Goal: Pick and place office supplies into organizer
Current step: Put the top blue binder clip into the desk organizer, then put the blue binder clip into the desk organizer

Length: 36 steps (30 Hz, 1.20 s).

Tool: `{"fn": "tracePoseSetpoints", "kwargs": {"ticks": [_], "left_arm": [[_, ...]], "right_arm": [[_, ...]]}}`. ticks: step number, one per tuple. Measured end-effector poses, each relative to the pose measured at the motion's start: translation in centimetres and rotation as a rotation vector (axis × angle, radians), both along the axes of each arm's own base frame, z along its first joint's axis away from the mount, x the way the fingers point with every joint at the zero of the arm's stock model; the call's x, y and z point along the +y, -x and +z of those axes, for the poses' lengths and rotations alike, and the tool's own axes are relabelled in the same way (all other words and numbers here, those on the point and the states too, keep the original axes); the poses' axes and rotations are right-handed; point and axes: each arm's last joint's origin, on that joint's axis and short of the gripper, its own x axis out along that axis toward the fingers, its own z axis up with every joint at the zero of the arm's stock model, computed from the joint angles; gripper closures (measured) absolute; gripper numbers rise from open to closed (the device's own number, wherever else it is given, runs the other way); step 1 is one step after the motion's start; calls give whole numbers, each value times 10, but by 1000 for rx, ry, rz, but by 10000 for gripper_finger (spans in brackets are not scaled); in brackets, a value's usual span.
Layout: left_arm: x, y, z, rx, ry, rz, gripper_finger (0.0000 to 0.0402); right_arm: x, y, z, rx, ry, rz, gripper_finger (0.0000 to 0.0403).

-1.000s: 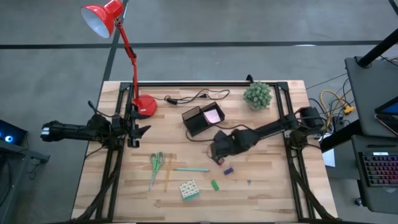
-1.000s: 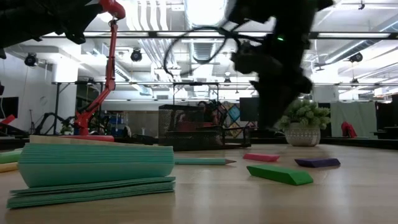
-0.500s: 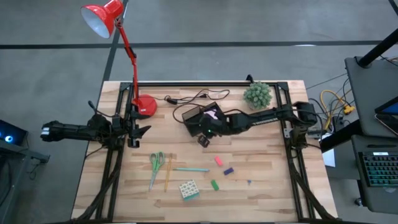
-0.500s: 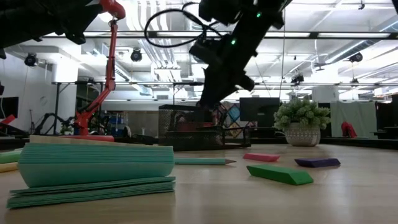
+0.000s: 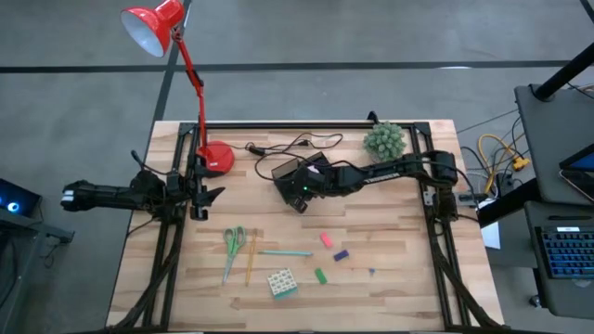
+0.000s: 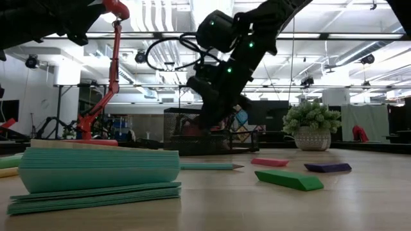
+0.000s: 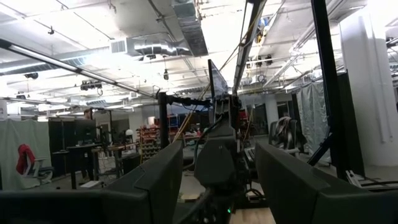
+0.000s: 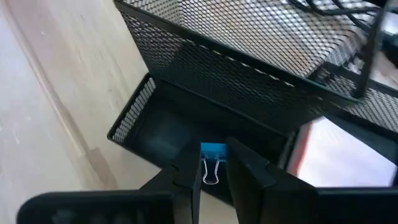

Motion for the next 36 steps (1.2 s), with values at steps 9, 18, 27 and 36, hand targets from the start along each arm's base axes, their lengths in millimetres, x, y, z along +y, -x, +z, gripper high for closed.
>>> {"fn": "tracePoseSetpoints", "kwargs": {"ticks": [9,18,27,36], "left_arm": [[0,0,0,-2,0,0,214],[0,0,0,-1,0,0,214],[0,0,0,-1,0,0,214],[0,0,0,-1,0,0,214]], "right_arm": [[-4,-1,-3,10,34,-7,349],[-5,0,-3,20,49,15,348],[-4,-1,-3,22,50,20,291],[-2,0,5,27,-13,46,243]]}}
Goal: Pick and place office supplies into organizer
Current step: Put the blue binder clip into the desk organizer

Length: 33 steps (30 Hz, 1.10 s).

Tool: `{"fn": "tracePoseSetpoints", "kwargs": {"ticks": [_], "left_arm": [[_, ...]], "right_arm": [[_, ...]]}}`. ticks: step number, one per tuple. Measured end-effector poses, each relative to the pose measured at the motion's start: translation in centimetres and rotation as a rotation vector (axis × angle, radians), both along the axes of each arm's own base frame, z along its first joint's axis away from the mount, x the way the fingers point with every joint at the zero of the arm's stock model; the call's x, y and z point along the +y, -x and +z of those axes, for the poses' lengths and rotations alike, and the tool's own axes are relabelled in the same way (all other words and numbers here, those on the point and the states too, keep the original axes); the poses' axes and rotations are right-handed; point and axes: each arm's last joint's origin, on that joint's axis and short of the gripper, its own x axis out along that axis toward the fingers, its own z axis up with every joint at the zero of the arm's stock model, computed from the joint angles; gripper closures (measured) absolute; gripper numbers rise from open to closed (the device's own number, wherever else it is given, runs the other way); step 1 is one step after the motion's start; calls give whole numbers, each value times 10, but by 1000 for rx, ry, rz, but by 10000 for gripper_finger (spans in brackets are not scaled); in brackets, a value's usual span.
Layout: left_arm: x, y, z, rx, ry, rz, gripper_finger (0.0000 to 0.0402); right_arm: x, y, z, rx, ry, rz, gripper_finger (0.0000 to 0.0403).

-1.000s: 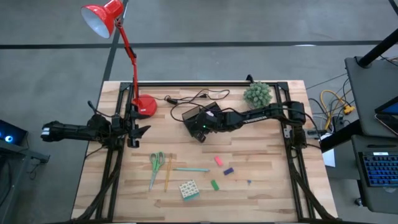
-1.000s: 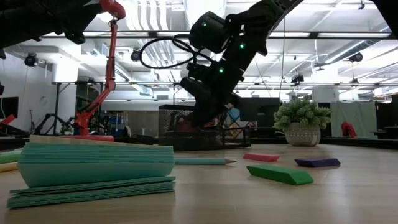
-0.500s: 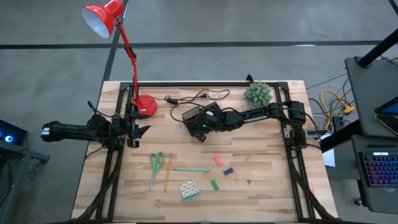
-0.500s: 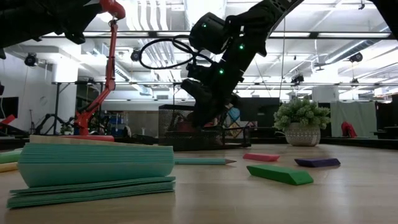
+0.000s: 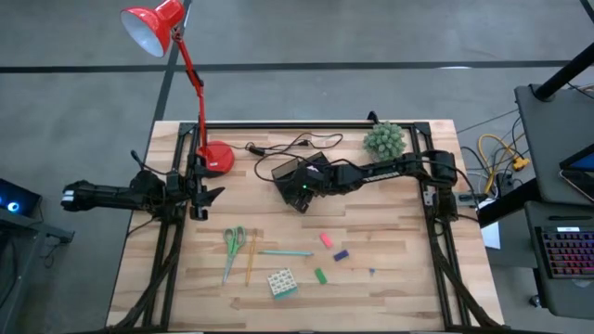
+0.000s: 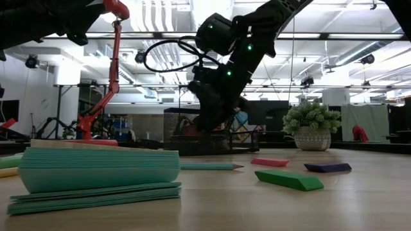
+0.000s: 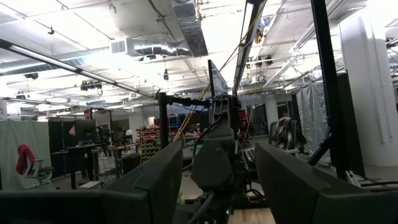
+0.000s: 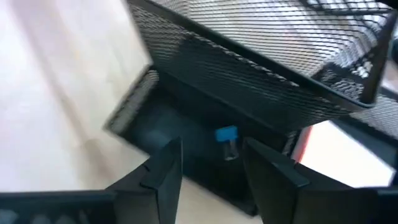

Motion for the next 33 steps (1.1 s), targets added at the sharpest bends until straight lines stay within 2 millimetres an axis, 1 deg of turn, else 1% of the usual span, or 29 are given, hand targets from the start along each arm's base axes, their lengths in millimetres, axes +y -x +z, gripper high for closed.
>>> {"fn": "tracePoseSetpoints", "kwargs": {"ticks": [3,6,9,12,14,16,18,23,26,29,33], "left_arm": [[0,0,0,0,0,0,214],[0,0,0,1,0,0,214],[0,0,-1,8,0,0,214],[0,0,-1,10,0,0,214],[0,0,-1,10,0,0,214],[0,0,-2,11,0,0,214],[0,0,-2,13,0,0,214],[0,-1,-2,14,1,0,214],[0,-1,-2,14,1,0,214],[0,-1,-2,14,1,0,214],[0,-1,-2,14,1,0,214]], "right_arm": [[7,-1,20,-1,-90,25,239],[22,1,39,45,-123,62,239],[45,7,54,118,-143,87,239],[75,18,66,199,-159,113,239],[97,27,67,252,-174,101,239],[117,37,65,297,-186,41,240],[136,48,62,329,-205,-41,244],[171,79,57,424,-241,-305,259],[191,94,57,422,-252,-430,266],[211,104,56,390,-274,-496,267],[231,118,54,349,-296,-577,252]]}}
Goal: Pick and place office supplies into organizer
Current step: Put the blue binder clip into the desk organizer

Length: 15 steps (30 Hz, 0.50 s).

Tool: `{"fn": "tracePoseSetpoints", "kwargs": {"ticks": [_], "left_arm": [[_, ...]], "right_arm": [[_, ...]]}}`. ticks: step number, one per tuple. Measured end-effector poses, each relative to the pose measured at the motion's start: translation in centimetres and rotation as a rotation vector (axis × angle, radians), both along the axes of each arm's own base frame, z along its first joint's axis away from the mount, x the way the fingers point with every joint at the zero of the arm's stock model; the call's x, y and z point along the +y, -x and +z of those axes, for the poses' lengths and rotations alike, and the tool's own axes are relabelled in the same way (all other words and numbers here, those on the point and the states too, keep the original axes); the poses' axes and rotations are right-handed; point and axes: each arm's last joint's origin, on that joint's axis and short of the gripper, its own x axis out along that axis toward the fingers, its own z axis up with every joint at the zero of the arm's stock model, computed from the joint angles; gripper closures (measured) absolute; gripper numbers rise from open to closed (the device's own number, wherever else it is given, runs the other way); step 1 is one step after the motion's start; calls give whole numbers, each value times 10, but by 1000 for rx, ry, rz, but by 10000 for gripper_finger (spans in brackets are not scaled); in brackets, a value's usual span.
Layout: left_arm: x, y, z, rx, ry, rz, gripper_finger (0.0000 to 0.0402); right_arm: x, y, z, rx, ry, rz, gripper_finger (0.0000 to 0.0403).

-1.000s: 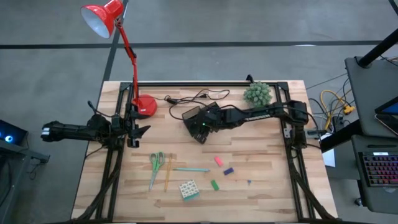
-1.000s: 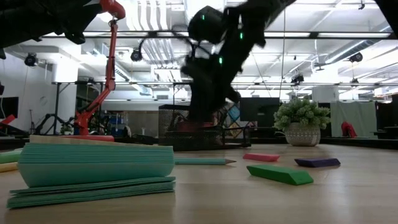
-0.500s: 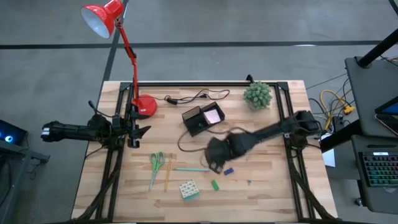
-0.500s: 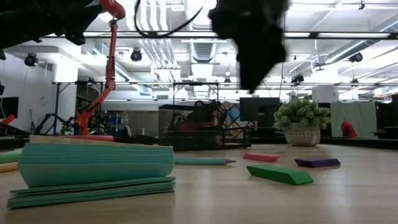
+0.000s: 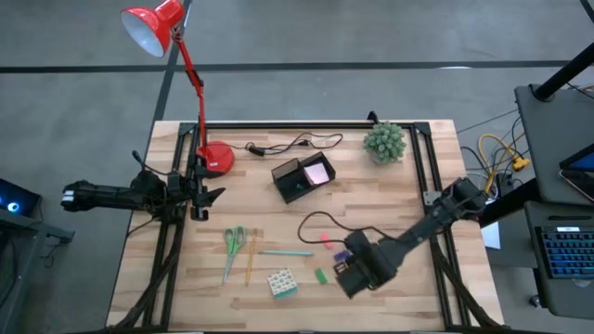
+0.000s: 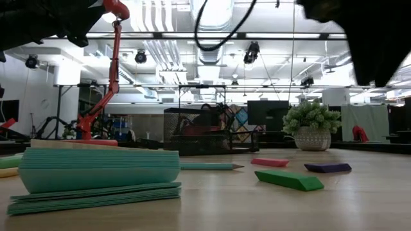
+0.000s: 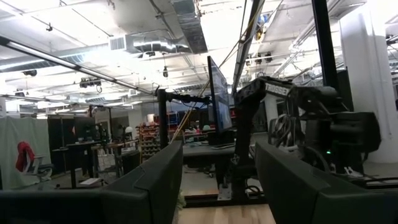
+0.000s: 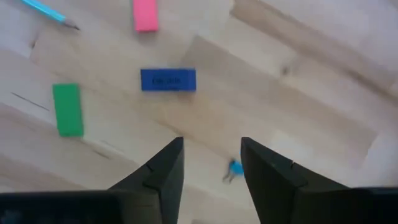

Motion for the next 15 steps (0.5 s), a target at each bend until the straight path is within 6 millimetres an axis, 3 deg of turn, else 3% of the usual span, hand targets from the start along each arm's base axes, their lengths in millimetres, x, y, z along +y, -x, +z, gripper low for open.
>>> {"fn": "tracePoseSetpoints", "kwargs": {"ticks": [8,15], "left_arm": [[0,1,4,-16,0,0,214],[0,4,9,-72,2,0,214]], "right_arm": [[35,34,-15,-41,-15,-254,203],[43,47,-35,-81,-20,-394,196]]}}
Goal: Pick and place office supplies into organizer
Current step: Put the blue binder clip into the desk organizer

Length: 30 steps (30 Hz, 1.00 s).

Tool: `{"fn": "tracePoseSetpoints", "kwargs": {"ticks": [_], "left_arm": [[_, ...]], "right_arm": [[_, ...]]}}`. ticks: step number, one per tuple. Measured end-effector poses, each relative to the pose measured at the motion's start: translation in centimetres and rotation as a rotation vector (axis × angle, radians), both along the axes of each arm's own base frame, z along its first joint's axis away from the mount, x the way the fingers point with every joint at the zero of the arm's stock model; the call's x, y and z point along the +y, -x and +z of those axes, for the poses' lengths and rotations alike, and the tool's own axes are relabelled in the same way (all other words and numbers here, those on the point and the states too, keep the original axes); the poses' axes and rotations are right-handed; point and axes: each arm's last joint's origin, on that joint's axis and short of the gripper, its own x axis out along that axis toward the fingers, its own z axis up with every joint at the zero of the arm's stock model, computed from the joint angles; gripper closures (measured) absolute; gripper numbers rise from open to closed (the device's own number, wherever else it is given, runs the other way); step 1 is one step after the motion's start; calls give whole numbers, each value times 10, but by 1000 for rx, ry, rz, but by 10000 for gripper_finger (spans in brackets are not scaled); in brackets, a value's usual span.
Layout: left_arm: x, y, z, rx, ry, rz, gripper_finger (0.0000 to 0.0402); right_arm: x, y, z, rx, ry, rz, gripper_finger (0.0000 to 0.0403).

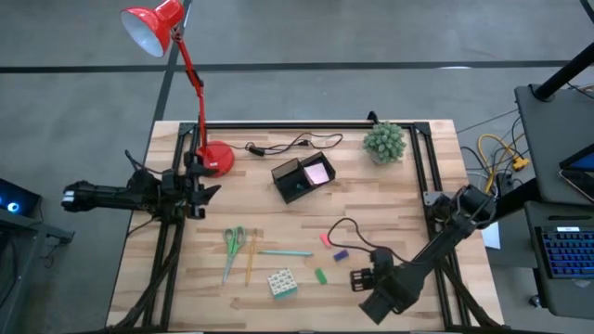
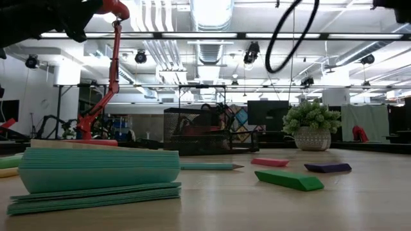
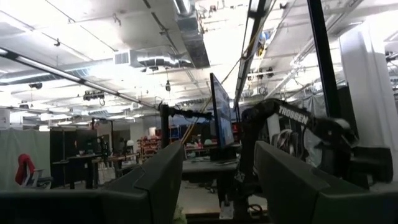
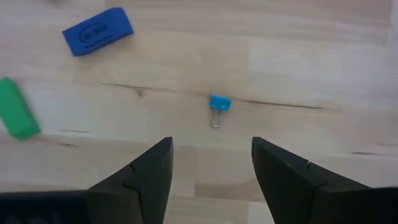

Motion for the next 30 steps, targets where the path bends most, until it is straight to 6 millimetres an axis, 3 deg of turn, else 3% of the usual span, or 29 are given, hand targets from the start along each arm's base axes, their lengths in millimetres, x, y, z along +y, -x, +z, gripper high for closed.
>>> {"fn": "tracePoseSetpoints", "kwargs": {"ticks": [17,30], "left_arm": [[0,2,1,-26,1,0,214],[0,2,0,-16,0,0,214]], "right_arm": [[-9,-5,-50,96,133,-25,212],[-8,-5,-57,89,109,-24,216]]}}
